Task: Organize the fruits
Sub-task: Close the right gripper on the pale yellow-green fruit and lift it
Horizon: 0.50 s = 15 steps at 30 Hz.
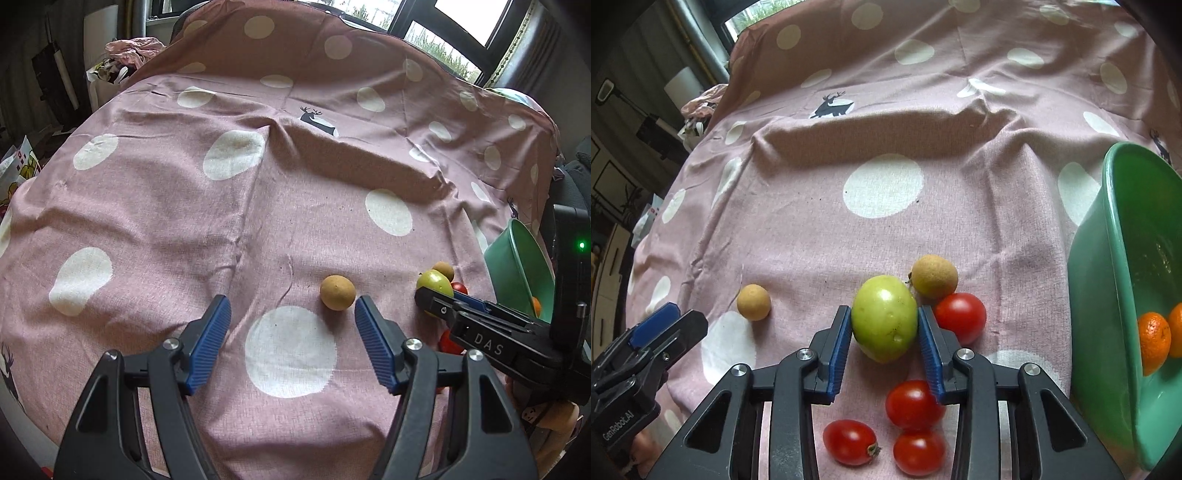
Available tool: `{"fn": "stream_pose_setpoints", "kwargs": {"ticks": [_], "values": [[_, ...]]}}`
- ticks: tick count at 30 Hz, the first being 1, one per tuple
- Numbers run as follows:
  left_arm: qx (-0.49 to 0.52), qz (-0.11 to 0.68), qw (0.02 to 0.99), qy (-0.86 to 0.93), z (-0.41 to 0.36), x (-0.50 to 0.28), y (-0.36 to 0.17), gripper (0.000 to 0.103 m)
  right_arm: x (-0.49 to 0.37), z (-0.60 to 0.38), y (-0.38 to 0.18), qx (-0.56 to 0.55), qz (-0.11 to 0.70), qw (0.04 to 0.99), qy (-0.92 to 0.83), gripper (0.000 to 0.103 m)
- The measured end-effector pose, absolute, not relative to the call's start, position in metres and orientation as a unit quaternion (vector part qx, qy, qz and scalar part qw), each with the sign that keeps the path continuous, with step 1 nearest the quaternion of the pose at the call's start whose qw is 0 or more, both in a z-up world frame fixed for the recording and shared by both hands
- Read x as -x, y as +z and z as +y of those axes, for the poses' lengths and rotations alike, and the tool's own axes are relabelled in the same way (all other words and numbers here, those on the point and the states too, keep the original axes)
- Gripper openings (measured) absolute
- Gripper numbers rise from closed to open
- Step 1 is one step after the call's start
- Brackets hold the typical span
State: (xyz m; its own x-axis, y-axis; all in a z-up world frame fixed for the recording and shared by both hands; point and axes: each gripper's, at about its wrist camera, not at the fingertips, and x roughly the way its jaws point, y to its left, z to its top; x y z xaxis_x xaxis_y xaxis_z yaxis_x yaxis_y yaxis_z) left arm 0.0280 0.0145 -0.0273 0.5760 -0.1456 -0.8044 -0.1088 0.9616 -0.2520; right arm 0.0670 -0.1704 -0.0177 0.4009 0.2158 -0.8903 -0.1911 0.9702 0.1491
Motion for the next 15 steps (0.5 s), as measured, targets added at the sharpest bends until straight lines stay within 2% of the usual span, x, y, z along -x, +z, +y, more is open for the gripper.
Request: {"fn": "stream_pose_setpoints", "kwargs": {"ticks": [9,15], "values": [[0.145,0.444,0.884,0.012,0.027,-0.023,-0.019,0.069,-0.048,-0.148,-0.01,-0.023,0.538,0.812,0.225,0.038],[0.172,0.441,0.881,0.02,0.044,-0.022,-0.018,0.069,-0.036,-0.129,-0.02,0.014,0.561,0.79,0.248,0.037]]}}
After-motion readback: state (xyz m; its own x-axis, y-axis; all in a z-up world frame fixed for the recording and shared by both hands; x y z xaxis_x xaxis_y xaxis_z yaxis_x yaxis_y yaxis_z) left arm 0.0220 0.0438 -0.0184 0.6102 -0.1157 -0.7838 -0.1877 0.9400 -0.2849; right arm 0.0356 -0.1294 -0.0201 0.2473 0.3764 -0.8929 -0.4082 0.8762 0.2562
